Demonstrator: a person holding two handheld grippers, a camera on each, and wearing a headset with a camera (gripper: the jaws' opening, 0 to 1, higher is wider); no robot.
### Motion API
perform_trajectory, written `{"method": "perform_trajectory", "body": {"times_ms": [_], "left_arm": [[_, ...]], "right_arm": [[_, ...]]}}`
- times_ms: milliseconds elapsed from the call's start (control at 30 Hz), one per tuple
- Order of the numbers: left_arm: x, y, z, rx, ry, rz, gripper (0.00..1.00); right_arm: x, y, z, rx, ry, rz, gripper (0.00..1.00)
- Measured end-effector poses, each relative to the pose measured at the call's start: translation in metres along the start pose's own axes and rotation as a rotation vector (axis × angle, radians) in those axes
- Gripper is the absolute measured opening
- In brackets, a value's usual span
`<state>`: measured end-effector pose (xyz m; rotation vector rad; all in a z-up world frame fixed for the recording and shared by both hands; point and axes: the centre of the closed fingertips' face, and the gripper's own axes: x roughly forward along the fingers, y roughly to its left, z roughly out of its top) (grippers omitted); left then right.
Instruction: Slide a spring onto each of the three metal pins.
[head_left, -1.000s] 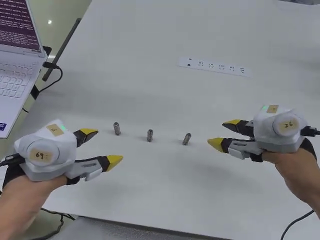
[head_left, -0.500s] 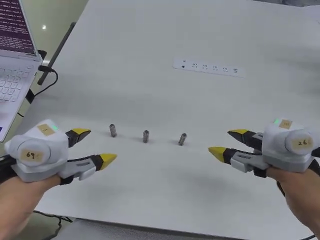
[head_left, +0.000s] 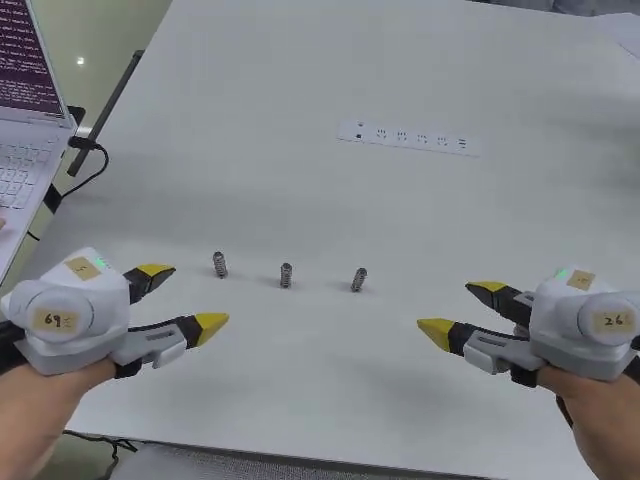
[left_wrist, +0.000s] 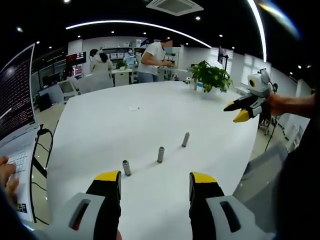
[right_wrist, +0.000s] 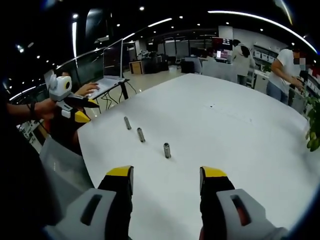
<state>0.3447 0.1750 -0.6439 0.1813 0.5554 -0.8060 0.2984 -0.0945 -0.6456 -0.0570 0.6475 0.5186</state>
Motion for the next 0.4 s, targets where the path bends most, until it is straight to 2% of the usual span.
{"method": "perform_trajectory", "body": {"times_ms": [400], "left_arm": [[-0.0015, 0.0027, 0.0018, -0.006, -0.006, 0.007, 0.50]], "right_arm": [[0.0016, 0.0035, 0.0037, -0.004, -0.012, 0.007, 0.54]]}}
